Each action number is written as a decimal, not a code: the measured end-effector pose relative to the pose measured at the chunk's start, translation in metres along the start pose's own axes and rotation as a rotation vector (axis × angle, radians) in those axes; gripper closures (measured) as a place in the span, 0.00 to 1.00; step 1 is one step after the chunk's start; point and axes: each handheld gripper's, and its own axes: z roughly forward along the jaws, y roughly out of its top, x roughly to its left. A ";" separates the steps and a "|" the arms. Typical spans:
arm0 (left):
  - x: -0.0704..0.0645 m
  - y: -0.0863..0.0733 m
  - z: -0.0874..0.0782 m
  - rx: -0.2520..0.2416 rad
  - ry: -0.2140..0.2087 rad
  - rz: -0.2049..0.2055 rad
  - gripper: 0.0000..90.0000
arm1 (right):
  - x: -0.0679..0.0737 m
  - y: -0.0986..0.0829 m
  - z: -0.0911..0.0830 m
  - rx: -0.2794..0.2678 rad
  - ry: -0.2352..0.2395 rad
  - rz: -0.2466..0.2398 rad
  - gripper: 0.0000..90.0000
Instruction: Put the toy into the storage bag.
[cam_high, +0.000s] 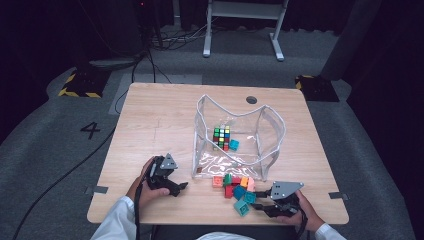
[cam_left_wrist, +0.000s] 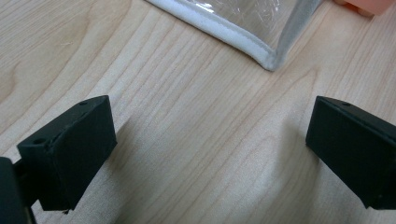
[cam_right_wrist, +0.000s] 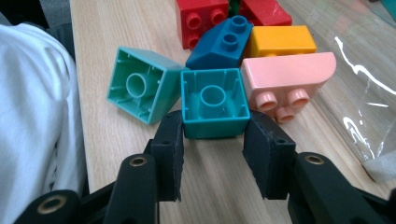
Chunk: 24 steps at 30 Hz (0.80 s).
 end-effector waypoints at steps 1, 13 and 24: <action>0.000 0.000 0.000 0.000 0.000 0.000 0.02 | 0.000 0.000 -0.001 0.000 0.003 -0.003 0.65; 0.000 0.000 0.000 0.000 0.000 -0.001 0.02 | -0.019 -0.023 -0.037 0.013 -0.050 0.016 0.65; 0.000 0.000 0.000 0.000 0.000 -0.001 0.02 | -0.045 -0.045 -0.059 -0.012 -0.164 0.125 0.65</action>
